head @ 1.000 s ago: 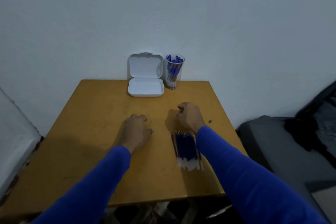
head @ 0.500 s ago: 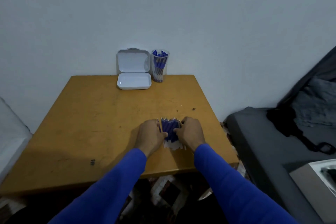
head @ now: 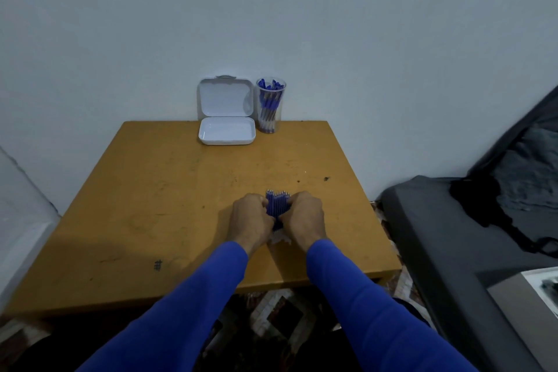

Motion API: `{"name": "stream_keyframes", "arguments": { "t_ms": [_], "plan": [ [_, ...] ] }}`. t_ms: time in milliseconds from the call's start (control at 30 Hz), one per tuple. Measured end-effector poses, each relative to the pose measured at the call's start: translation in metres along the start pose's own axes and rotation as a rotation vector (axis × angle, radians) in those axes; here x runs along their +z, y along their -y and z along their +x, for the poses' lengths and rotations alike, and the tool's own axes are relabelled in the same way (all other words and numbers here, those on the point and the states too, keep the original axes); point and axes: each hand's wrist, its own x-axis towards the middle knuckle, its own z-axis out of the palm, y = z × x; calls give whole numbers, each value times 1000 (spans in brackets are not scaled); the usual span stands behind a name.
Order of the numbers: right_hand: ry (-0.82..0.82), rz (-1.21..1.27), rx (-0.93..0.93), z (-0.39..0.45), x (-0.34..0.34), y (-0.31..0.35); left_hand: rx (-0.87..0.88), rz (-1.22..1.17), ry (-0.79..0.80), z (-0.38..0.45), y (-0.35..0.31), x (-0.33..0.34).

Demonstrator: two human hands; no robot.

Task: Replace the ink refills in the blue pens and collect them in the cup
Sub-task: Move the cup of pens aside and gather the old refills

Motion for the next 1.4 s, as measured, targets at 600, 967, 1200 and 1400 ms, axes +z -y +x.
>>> {"name": "stream_keyframes", "arguments": {
  "t_ms": [600, 967, 1200, 1400],
  "plan": [
    [200, -81, -218, -3, -4, 2, 78, -15, -8, 7, 10, -1],
    [151, -92, -322, 4, 15, 20, -23, 42, -55, 23, 13, -12],
    [187, -58, -322, 19, 32, 52, -61, 28, -117, 47, 22, -31],
    [220, -31, -304, 45, 45, 82, -100, 5, -124, 84, 29, -45]
  ]
}}
